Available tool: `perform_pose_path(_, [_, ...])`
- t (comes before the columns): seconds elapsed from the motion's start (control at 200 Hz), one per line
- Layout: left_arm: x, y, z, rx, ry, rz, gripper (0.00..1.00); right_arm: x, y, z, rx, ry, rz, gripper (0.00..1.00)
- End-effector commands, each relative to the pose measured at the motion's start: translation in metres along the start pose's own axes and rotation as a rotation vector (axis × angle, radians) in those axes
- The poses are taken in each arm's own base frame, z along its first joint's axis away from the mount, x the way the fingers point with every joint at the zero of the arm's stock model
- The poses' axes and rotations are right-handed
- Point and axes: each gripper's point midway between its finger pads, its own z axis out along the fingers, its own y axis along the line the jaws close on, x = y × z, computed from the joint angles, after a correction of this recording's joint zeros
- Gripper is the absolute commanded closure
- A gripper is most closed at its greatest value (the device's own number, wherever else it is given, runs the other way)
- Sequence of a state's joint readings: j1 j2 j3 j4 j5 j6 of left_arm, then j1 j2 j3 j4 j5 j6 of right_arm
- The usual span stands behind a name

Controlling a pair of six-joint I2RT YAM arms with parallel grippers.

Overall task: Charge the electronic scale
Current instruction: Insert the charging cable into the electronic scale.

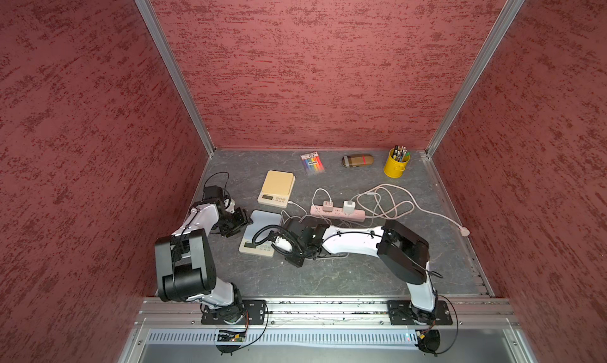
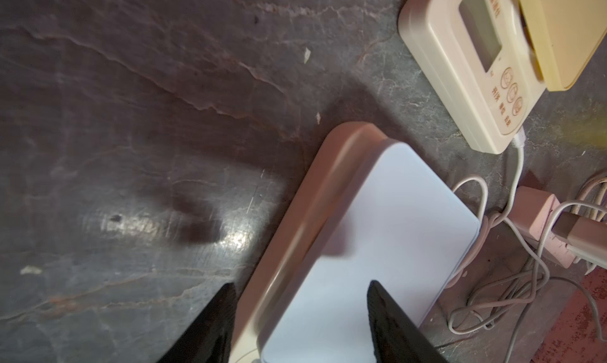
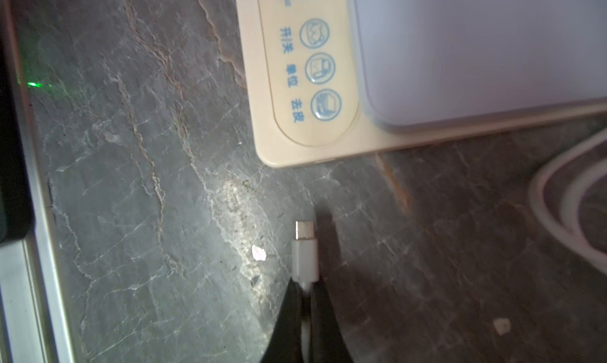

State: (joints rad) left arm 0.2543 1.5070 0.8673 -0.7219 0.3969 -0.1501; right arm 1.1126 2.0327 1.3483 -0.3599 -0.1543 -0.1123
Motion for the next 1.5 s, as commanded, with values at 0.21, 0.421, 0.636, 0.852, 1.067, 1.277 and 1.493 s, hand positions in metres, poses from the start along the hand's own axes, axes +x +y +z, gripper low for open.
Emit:
perform_pose_path(0.21, [0.013, -0.004, 0.014, 0.073, 0.076, -0.061, 0.35, -0.024, -0.010, 0.006, 0.080, -0.046, -0.020, 1.00])
perform_pose_path(0.421, [0.018, -0.004, 0.019, 0.078, 0.102, -0.066, 0.35, -0.032, 0.003, 0.014, -0.003, -0.061, 0.002, 1.00])
perform_pose_path(0.636, [0.020, -0.005, 0.020, 0.083, 0.113, -0.066, 0.36, -0.032, 0.003, 0.017, -0.006, -0.055, 0.010, 1.00])
perform_pose_path(0.852, [0.023, -0.005, 0.022, 0.085, 0.126, -0.079, 0.37, -0.033, 0.004, 0.014, -0.010, -0.067, 0.009, 1.00])
perform_pose_path(1.067, [0.031, -0.010, 0.023, 0.123, 0.150, -0.117, 0.39, -0.038, 0.008, 0.010, -0.032, -0.096, -0.001, 1.00])
perform_pose_path(1.277, [0.042, -0.017, 0.027, 0.148, 0.168, -0.138, 0.40, -0.040, 0.007, 0.015, -0.028, -0.091, -0.009, 1.00])
perform_pose_path(1.493, [0.052, -0.022, 0.031, 0.152, 0.186, -0.165, 0.42, -0.049, -0.006, 0.017, 0.030, -0.074, 0.028, 1.00])
